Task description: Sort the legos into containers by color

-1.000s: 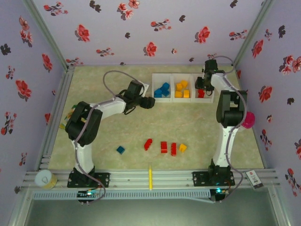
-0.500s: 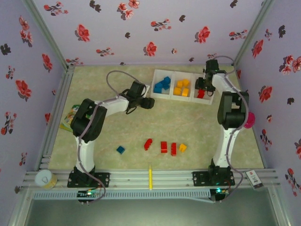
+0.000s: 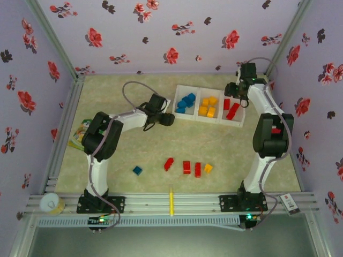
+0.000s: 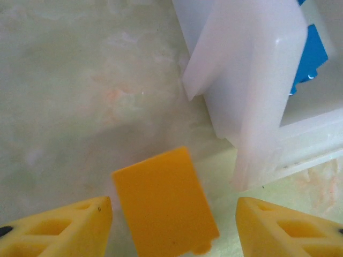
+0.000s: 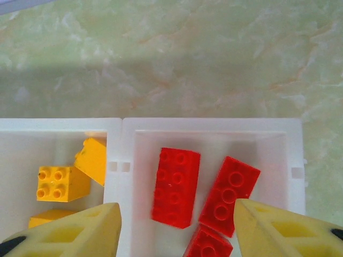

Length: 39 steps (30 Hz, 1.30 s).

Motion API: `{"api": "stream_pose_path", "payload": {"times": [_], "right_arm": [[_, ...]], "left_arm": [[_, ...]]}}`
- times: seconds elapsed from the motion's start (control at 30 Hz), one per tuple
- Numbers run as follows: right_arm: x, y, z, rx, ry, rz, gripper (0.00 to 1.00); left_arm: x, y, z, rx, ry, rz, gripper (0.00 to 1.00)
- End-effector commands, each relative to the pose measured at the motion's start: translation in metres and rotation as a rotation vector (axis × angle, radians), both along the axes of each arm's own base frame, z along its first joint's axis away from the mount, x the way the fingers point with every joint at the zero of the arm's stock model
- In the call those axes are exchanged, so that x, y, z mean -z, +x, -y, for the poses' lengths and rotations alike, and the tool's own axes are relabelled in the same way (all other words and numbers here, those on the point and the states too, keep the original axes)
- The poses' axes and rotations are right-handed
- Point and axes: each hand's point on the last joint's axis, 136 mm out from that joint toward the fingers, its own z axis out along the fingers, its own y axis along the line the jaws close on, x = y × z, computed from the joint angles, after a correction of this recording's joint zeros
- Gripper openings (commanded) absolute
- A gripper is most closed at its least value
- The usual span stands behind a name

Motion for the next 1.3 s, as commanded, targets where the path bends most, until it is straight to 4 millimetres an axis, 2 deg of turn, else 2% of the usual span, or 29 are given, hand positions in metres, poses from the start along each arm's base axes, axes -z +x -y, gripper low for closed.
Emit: {"api": "stream_pose_path", "payload": {"times": [0.0,0.23,0.57,0.8,1.27], "right_arm": [[0.011,-0.005,-0.004,-0.005,0.026,-0.021,0.56],[0.0,-0.011,-0.005,-0.004,0.037,0.001,0.56],[-0.026,-0.032,-0.011,-0.008,0.072,0.061,0.56],[-0.037,-0.047,-0.016,-0.01,0.082,0.09,0.55],[-0.049,-0.065,-0.025,-0.027,0.079,0.12,0.55]], "left_arm": [[0.004,0.005,-0.004,-0.007,0.013,0.014,0.62],[0.008,0.006,-0.003,0.003,0.027,0.007,0.55],[0.014,0.009,-0.008,-0.011,0.068,0.007,0.45],[0.008,0.01,-0.018,-0.043,0.104,0.028,0.4],[-0.011,0.008,-0.029,-0.07,0.129,0.062,0.31]]}}
